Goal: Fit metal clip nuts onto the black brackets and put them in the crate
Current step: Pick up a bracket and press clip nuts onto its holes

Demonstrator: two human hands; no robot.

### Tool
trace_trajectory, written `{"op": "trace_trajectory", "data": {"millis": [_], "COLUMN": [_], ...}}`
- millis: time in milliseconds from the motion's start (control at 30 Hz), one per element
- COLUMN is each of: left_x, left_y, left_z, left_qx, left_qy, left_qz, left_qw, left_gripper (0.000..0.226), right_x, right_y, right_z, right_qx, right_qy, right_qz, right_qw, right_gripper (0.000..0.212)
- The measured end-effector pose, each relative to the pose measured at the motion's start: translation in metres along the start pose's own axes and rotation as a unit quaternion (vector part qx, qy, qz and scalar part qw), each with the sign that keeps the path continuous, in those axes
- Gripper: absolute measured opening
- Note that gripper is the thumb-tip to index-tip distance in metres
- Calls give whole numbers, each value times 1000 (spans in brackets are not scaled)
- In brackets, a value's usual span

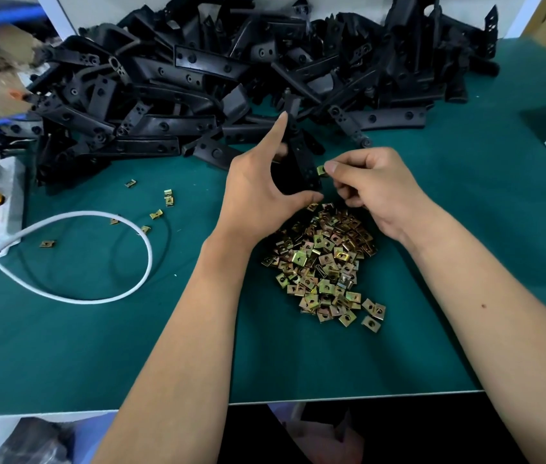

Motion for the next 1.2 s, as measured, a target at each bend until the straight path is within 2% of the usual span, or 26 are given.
{"op": "trace_trajectory", "data": {"millis": [333, 500, 633, 767, 900, 967, 1033, 1067, 1133, 1200], "left_x": [0, 4, -4, -22, -28, -28, -26, -24, -16, -7], "left_y": [1, -3, -4, 3, 11, 12, 10, 7, 2, -1], "left_z": [0, -10, -33, -59, -76, -77, -72, -67, -52, -34], "left_qx": [12, 142, 316, 451, 558, 575, 555, 527, 433, 329], "left_qy": [0, -43, -63, -13, -26, -34, -32, -28, -25, -37], "left_qz": [-8, -63, -132, -182, -141, -133, -128, -125, -118, -108], "left_qw": [1000, 987, 938, 874, 817, 806, 821, 840, 893, 937], "left_gripper": [118, 119, 117, 117, 112, 110, 110, 111, 114, 116], "right_x": [5, 0, -25, -44, -52, -54, -56, -56, -55, -51], "right_y": [-2, -2, -13, -23, -27, -30, -34, -37, -42, -45], "right_z": [-1, 6, 45, 111, 153, 154, 140, 128, 97, 62], "right_qx": [-6, -1, -84, -185, -258, -277, -252, -230, -189, -170], "right_qy": [8, 40, 102, 106, 86, 53, 68, 94, 184, 307], "right_qz": [-8, -19, -55, -41, -19, -17, -31, -43, -76, -104], "right_qw": [1000, 999, 990, 976, 962, 959, 965, 968, 962, 930], "right_gripper": [12, 7, 1, 4, 5, 9, 13, 13, 10, 9]}}
Point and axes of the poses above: each hand's wrist, its own y-axis away from the middle knuckle, its own z-axis out of the palm, x = y × z, the point moved 1 cm from there along -y, towards the middle knuckle, and after that the axes turned 1 degree about -y, right-handed, at the moved point
